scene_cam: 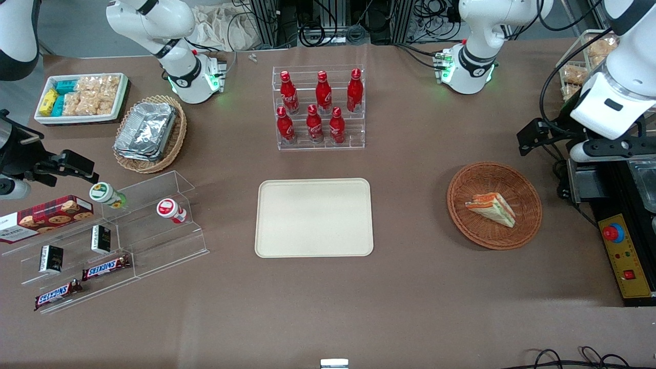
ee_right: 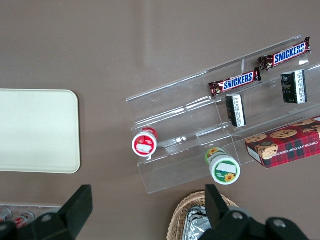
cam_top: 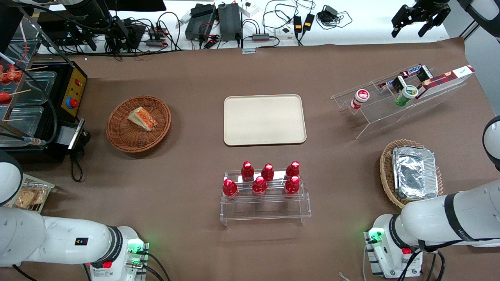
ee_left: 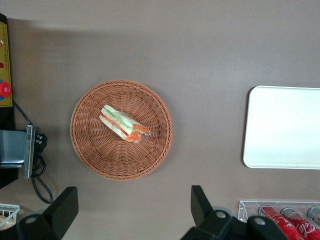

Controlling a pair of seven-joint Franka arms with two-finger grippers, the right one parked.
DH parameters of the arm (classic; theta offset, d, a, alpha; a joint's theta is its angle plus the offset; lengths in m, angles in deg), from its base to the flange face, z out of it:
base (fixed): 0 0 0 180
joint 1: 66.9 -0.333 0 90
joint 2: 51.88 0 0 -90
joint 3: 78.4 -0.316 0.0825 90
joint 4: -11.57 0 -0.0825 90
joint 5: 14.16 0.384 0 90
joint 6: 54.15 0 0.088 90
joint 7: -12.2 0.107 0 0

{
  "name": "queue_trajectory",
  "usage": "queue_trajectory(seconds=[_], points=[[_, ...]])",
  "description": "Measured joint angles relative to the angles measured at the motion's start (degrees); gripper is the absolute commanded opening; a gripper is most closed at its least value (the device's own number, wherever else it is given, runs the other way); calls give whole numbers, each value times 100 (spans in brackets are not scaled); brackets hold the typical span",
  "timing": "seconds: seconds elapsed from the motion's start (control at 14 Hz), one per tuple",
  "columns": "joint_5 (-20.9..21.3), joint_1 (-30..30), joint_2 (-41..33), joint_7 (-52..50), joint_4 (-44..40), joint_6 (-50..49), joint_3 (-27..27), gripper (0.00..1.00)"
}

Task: Place sandwich from basket to tray
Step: 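Move the left gripper over the sandwich in the wicker basket, then lower the left gripper and grasp the wrapped sandwich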

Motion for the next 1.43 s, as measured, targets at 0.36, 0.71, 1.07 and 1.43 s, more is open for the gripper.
queue_trajectory(seconds=[0.36, 0.71, 1.07, 1.43], points=[[8, -15, -7, -1, -48, -84, -33, 100], [12, -55, 256, -1055, 136, -318, -61, 100], [12, -178, 1071, -2958, 209, -194, -84, 100], [7, -689, 1481, -3938, 1492, 1811, -108, 100]])
